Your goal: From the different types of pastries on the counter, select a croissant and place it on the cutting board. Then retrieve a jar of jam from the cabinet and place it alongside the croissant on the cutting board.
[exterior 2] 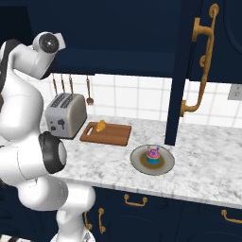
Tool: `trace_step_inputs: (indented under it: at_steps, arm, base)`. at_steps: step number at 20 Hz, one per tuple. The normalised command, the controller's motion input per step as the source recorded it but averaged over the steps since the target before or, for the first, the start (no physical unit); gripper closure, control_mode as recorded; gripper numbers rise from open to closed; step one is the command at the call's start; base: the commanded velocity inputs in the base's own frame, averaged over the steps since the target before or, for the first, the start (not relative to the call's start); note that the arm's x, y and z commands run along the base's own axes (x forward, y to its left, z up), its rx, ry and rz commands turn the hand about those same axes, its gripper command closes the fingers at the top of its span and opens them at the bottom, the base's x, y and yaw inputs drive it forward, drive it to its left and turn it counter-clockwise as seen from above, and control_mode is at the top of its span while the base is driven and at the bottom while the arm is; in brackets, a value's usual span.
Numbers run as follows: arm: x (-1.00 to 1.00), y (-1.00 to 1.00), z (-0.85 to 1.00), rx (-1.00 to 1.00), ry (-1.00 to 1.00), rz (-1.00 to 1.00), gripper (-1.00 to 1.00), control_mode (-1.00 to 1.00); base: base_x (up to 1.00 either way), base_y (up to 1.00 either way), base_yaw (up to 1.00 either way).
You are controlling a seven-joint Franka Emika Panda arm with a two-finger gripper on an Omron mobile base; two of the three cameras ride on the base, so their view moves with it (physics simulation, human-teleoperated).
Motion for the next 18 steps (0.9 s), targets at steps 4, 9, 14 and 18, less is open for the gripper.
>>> trace_step_inputs:
  at_steps: [4,9,14,18]
  arm:
    - [0.0,0.01,0.0,0.0,0.0,0.0,-1.0,-1.0]
    - [0.06,0.0,-0.02,0.0,0.0,0.0,-1.0,-1.0]
    - [0.1,0.01,-0.02,0.0,0.0,0.0,-1.0,-1.0]
    - [0.03,0.06,0.0,0.0,0.0,0.0,-1.0,-1.0]
  base:
    - [0.0,0.0,0.0]
    - [0.0,0.0,0.0]
    - [0.0,0.0,0.0]
    - [0.0,0.0,0.0]
